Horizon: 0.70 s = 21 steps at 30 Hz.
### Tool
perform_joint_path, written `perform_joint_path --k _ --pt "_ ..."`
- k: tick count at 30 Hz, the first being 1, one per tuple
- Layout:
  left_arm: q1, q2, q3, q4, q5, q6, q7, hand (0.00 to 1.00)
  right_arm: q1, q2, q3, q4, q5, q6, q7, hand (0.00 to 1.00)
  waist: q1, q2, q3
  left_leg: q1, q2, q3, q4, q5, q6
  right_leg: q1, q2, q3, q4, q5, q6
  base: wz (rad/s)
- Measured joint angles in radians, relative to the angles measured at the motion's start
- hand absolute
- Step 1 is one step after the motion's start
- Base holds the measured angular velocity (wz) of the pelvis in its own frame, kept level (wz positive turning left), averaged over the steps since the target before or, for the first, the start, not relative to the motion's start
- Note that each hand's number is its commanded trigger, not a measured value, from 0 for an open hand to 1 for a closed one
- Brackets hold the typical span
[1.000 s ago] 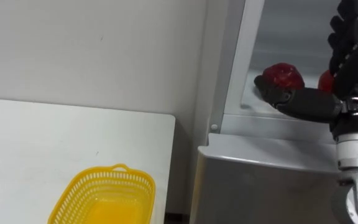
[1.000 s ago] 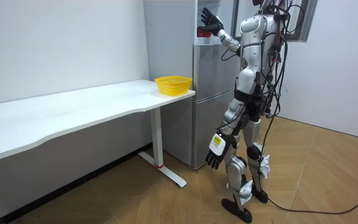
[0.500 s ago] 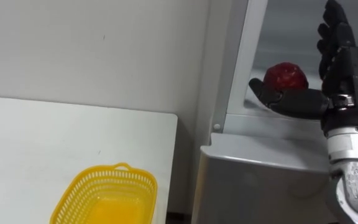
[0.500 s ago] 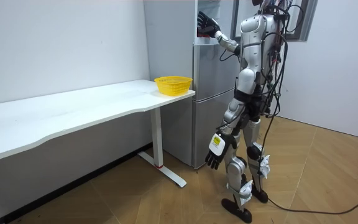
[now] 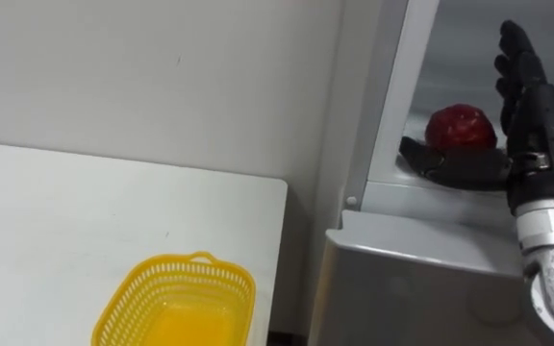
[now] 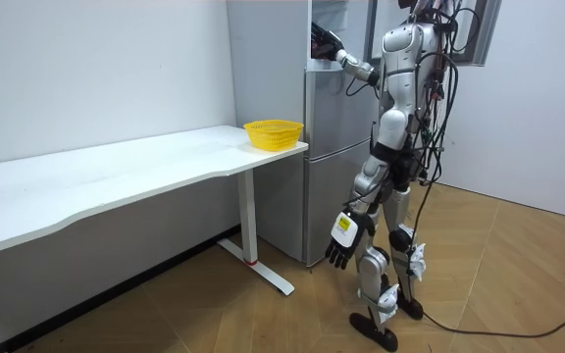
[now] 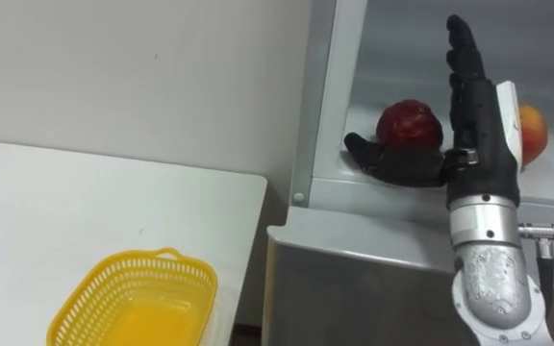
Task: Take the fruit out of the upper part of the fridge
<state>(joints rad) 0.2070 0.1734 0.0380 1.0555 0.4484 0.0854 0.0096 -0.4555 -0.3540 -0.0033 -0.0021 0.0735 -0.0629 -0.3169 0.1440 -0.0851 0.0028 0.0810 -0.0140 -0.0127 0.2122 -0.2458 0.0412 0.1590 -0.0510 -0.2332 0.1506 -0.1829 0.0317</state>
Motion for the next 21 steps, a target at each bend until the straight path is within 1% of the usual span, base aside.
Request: perform_joint_path --k 2,4,5,7,13,16,17,21 --pt "0.003 0.001 0.0 -0.018 0.005 0.002 0.002 0.0 -0.006 -0.006 0.0 0.012 0.005 -0.001 0.005 0.0 -0.002 -0.007 0.0044 -0.003 -0.001 -0.002 0.0 0.0 -0.001 0.0 0.0 -0.012 0.0 0.0 0.0 0.04" --pt "0.003 0.001 0.0 -0.021 0.005 0.005 0.001 0.0 -0.032 -0.007 0.001 0.046 0.016 0.0 0.015 0.0 -0.004 -0.012 0.0051 -0.003 -0.001 -0.002 0.001 0.001 -0.001 0.0 0.0 -0.014 0.0 0.0 0.0 0.0" --pt "0.003 0.001 0.0 -0.025 0.005 0.008 0.001 0.0 -0.039 -0.008 0.001 0.056 0.022 0.0 0.016 0.0 -0.005 -0.013 0.0052 -0.004 -0.002 -0.002 0.001 0.001 -0.001 0.0 0.0 -0.014 0.0 0.0 0.0 0.0" --pt "0.003 0.002 0.0 -0.043 0.005 0.019 0.001 0.0 -0.052 -0.009 0.001 0.083 0.036 0.0 0.032 0.0 -0.005 -0.018 0.0028 -0.004 -0.003 -0.002 0.002 0.001 -0.001 0.0 0.0 -0.014 0.0 0.0 0.0 0.0" --pt "0.002 0.004 0.0 -0.064 0.005 0.043 0.005 0.0 -0.076 -0.016 0.001 0.151 0.057 0.006 0.079 0.0 -0.01 -0.02 0.0018 -0.003 -0.003 -0.004 0.011 0.001 -0.001 0.007 -0.001 -0.016 0.0 0.0 0.0 0.0" --pt "-0.001 0.004 -0.001 -0.066 0.005 0.051 0.009 0.0 -0.076 -0.021 0.001 0.152 0.075 0.02 0.09 0.0 -0.01 -0.02 0.0018 -0.009 -0.004 -0.003 0.015 0.001 -0.001 0.009 -0.001 -0.017 0.0 0.0 0.0 0.0" --pt "0.0 0.004 -0.001 -0.066 0.005 0.058 0.009 0.0 -0.076 -0.026 0.003 0.153 0.078 0.022 0.093 0.0 -0.01 -0.019 0.0022 -0.013 -0.004 -0.003 0.02 0.001 -0.001 0.008 -0.001 -0.017 0.0 0.0 0.0 0.03" --pt "0.0 0.005 -0.002 -0.066 0.004 0.07 0.009 0.0 -0.076 -0.034 0.004 0.156 0.078 0.022 0.103 0.0 -0.009 -0.019 0.0027 -0.021 -0.005 -0.003 0.027 0.001 -0.001 0.004 -0.002 -0.016 0.0 0.0 0.0 0.02"
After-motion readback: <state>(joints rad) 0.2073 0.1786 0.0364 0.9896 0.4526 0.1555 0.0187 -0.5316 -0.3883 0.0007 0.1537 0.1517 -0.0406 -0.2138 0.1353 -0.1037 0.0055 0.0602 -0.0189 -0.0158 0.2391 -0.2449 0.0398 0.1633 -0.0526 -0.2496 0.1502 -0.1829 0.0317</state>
